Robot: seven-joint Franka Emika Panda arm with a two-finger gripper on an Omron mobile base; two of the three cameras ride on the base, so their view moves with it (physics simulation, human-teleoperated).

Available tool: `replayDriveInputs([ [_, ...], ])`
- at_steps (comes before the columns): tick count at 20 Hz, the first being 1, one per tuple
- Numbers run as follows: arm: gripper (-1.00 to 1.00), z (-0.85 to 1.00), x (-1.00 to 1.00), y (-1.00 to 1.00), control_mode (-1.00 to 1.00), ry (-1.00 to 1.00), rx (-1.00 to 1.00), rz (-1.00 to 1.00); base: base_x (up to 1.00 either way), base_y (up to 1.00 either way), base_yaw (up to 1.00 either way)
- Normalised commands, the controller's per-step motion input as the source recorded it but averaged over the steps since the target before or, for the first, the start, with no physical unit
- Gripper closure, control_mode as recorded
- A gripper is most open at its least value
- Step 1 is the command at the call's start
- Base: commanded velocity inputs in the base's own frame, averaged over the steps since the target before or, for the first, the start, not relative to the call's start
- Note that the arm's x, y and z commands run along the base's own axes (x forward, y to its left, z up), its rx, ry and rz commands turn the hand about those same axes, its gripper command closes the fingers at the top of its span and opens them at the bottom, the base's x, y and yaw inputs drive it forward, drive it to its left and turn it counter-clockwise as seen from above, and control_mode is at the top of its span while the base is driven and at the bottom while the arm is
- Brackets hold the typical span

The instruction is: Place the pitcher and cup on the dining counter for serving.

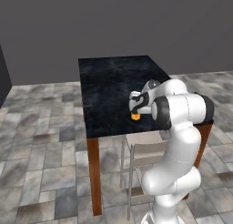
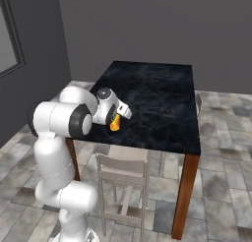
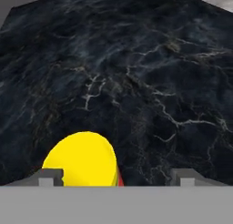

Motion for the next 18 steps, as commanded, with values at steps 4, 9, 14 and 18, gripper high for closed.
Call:
replayDriveInputs([
  [4, -1.00, 0.74, -0.43, 0.00, -1.00, -0.14, 0.00, 0.00, 0.00, 0.00, 0.00],
  [9, -1.00, 0.67, -0.90, 0.00, -1.00, -0.13, 0.00, 0.00, 0.00, 0.00, 0.00],
  [14, -1.00, 0.56, -1.00, 0.00, -1.00, -0.11, 0.00, 0.00, 0.00, 0.00, 0.00],
  [18, -1.00, 0.49, -1.00, 0.00, -1.00, -0.07, 0.00, 0.01, 0.00, 0.00, 0.00],
])
